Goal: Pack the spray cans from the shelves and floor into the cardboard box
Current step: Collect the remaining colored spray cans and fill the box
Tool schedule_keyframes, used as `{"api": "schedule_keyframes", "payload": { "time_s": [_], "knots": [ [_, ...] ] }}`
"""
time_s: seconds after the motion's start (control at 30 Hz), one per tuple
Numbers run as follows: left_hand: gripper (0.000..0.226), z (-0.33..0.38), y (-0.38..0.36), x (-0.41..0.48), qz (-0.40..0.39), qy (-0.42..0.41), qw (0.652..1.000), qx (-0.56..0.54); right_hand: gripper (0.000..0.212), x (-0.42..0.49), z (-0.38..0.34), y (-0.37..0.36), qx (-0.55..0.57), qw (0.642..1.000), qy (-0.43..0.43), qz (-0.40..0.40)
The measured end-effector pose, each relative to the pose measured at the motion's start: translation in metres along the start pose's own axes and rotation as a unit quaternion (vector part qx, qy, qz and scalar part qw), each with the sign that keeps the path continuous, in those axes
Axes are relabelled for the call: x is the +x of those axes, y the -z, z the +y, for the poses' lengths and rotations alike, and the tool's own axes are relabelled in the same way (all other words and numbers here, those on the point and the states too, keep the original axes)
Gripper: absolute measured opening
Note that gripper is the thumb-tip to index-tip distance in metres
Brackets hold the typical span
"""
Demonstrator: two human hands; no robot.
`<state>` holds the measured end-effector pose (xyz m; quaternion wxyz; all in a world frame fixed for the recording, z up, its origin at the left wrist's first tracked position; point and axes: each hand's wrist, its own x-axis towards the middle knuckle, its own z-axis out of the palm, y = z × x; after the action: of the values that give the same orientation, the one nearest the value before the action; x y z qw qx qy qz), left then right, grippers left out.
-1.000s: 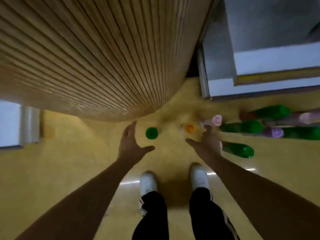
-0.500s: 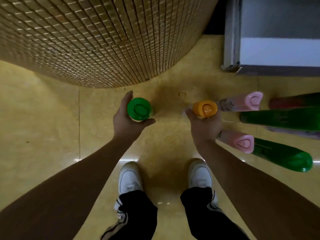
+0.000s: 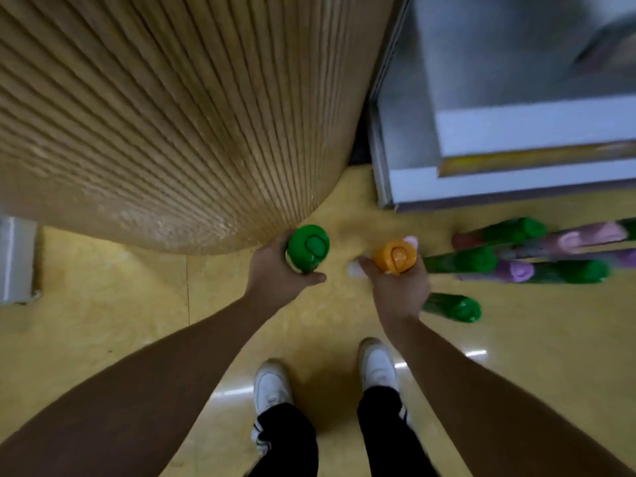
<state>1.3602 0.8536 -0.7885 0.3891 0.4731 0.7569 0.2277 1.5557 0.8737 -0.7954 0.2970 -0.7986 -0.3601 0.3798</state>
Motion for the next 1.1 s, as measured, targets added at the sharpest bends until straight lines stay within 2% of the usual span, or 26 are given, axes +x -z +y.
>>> {"api": "schedule_keyframes", "payload": {
  "time_s": [0.17, 0.27, 0.47, 0.57, 0.7, 0.77, 0.83, 0.9, 1.0, 1.1],
  "knots": [
    [0.097, 0.158, 0.09, -0.059, -0.054, -0.081, 0.995, 0.019, 0.044, -0.06, -0.12, 0.131, 0.048, 0.998, 0.013, 0.035],
    [0.105, 0.273, 0.14, -0.11, -0.072, -0.156, 0.985, 0.032, 0.045, -0.092, -0.184, 0.228, 0.083, 0.994, 0.035, 0.068],
    [0.073, 0.49, 0.183, -0.213, -0.07, -0.349, 0.934, 0.03, 0.051, -0.14, -0.282, 0.426, 0.148, 0.971, 0.134, 0.132],
    [0.067, 0.58, 0.169, -0.259, -0.045, -0.418, 0.907, -0.002, 0.045, -0.151, -0.313, 0.524, 0.184, 0.947, 0.204, 0.164],
    [0.075, 0.686, 0.133, -0.317, -0.05, -0.479, 0.874, -0.068, 0.039, -0.164, -0.327, 0.644, 0.207, 0.903, 0.305, 0.221],
    [0.071, 0.736, 0.111, -0.346, -0.06, -0.5, 0.857, -0.107, 0.045, -0.17, -0.327, 0.703, 0.211, 0.883, 0.341, 0.243],
    [0.069, 0.781, 0.087, -0.377, -0.086, -0.515, 0.836, -0.171, 0.066, -0.176, -0.327, 0.76, 0.216, 0.871, 0.359, 0.259],
    [0.063, 0.819, 0.062, -0.406, -0.11, -0.531, 0.811, -0.218, 0.072, -0.181, -0.322, 0.814, 0.211, 0.861, 0.371, 0.278],
    [0.055, 0.87, 0.019, -0.445, -0.147, -0.546, 0.775, -0.282, 0.07, -0.185, -0.309, 0.884, 0.216, 0.841, 0.374, 0.326],
    [0.057, 0.916, -0.033, -0.473, -0.212, -0.539, 0.75, -0.32, 0.05, -0.183, -0.29, 0.941, 0.221, 0.825, 0.369, 0.367]
  ]
}}
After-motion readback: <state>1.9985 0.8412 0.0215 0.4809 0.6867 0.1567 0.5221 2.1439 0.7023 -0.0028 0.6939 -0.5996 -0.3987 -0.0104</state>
